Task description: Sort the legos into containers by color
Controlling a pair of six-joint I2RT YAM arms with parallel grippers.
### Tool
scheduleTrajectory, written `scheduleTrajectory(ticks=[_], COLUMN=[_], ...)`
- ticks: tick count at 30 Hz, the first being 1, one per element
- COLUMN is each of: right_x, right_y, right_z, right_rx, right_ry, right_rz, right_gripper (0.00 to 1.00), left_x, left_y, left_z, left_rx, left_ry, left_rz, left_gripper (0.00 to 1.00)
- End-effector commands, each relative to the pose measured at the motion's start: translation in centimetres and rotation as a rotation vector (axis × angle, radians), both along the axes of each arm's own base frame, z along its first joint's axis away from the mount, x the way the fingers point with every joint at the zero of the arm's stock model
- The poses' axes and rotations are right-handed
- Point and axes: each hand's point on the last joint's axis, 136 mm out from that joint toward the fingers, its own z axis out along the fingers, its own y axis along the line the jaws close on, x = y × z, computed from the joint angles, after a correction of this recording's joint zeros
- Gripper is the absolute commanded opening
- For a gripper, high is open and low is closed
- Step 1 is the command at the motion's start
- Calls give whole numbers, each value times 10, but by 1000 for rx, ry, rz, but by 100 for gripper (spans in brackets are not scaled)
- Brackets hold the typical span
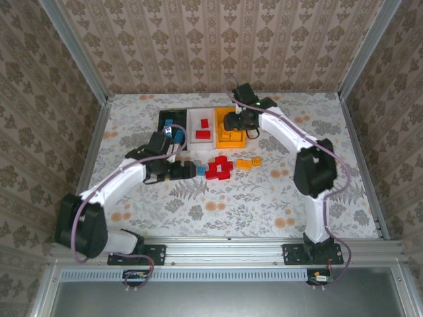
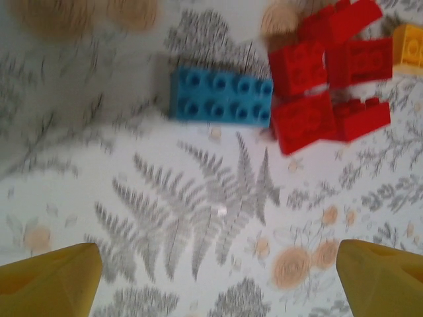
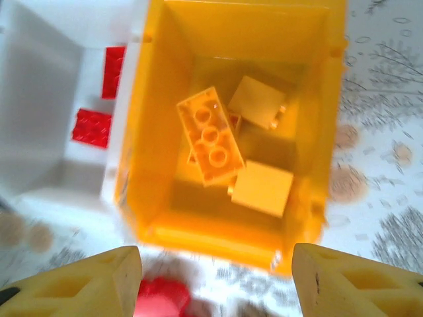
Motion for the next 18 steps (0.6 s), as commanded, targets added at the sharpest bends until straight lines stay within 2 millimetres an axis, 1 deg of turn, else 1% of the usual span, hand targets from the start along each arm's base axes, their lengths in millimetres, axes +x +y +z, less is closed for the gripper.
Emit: scheduleTrajectory(ticks=[1,4,7,10,13,14,15,18], right_x=[-24,-52,-76,-98,-116,-121,-126,-139], right_y=[-2,-9,-18,-27,-34,-37,-40,-50], right_z=[28,21,16,11,9,7,5,-2], right_rx=[91,118,133,142,141,135,127,105], right_ry=[-52,-27,-12,-1,4,6,9,21], right_rz=[-15,-6,-12,-20,-15,-15,-16,-26], right_gripper=[64,64,64,64,64,64,64,65], left_x=[24,44,61,74,86,88,83,83], left_y=[-15,-32,-44,-52,-57,-59,-72,-82], left_z=[-2,-8,-14,-17,-20,-21,-22,-29], left_rx=[15,-12,-32,-36,-35,-38,-42,-48], left_ry=[-37,-36,-37,-50,-67,-70,-74,-72], left_rz=[-110,-137,-158,-172,-184,-189,-227,-260], left_gripper=[93,93,93,93,93,93,93,94])
